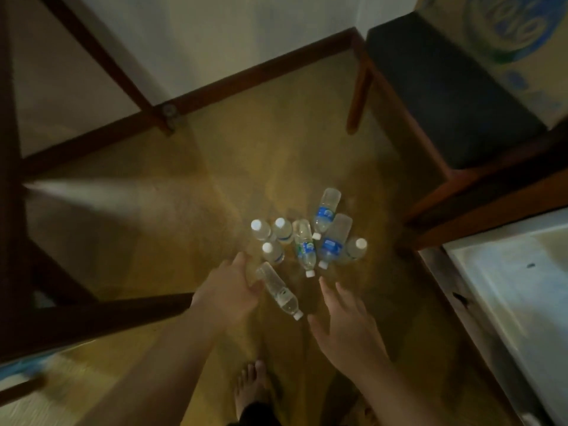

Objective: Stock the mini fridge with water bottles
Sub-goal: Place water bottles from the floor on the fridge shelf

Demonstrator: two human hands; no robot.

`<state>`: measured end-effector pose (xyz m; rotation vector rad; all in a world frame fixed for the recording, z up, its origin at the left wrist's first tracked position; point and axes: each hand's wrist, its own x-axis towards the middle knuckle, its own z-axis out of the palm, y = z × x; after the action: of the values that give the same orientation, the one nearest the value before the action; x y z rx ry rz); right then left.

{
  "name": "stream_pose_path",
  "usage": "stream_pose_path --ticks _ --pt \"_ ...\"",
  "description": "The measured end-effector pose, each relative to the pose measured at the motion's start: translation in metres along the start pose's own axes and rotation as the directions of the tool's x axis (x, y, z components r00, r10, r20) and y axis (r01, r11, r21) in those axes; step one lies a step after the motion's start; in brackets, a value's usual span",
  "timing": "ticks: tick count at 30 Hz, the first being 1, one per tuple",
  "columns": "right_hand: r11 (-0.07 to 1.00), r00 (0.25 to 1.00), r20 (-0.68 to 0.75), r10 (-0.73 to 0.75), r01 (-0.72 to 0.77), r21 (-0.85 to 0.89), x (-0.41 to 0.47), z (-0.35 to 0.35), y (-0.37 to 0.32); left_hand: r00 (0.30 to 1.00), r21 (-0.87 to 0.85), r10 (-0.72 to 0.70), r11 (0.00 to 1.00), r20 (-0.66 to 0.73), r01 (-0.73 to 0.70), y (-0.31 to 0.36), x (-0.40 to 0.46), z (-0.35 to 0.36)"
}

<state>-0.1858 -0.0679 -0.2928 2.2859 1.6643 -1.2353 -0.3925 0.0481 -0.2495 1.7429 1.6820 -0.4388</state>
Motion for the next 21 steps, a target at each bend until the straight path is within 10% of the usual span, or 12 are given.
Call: stream_pose_path --ticks 21 --pt "0.994 0.970 0.224 0.095 -0.082 -0.066 0.227 0.248 0.048 0.945 0.589 0.328 0.765 -0.008 -0.261 -0.043 0.230 0.118"
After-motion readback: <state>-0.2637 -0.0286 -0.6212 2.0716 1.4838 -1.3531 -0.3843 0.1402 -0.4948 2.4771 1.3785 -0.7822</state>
